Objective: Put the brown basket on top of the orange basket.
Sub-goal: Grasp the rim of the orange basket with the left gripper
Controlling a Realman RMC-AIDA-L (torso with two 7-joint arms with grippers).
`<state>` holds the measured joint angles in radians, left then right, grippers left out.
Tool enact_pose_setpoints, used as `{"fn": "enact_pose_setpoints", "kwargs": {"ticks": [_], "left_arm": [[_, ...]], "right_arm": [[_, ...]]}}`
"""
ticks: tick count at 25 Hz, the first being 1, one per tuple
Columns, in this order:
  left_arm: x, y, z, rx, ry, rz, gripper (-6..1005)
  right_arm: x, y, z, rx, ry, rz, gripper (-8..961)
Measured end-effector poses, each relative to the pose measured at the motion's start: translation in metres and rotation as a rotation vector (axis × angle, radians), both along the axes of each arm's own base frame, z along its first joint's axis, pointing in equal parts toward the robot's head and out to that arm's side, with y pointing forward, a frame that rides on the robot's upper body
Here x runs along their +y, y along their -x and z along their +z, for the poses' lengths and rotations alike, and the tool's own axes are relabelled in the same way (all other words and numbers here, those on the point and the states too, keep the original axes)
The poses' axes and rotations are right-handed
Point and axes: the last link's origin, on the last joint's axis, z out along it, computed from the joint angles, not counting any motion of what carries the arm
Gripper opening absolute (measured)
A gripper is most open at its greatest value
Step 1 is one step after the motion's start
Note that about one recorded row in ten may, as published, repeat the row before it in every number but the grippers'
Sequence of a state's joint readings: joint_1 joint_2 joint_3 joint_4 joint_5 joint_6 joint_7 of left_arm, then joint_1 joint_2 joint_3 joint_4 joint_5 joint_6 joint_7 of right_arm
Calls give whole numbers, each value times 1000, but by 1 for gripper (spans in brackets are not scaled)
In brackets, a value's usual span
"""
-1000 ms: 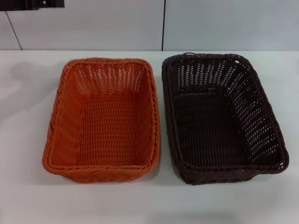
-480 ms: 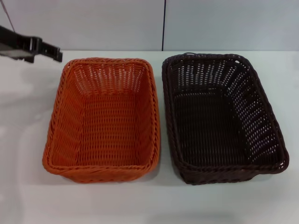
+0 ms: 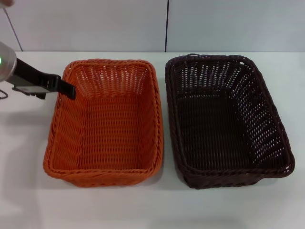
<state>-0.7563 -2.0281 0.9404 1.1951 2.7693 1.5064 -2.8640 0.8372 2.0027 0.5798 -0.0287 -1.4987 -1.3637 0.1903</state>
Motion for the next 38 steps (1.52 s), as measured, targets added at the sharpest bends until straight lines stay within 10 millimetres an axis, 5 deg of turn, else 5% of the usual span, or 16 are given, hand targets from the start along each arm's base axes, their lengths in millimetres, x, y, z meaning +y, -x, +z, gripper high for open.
{"fn": "enact_pose_setpoints", "kwargs": {"ticks": [32,38], "left_arm": [[-8,23,-32,5,60,55,805],[-8,23,-30,15,59,40,508]], "right_arm": [[11,13,0,-14,16,10,611],[9,7,1,-10,12,-1,610]]}}
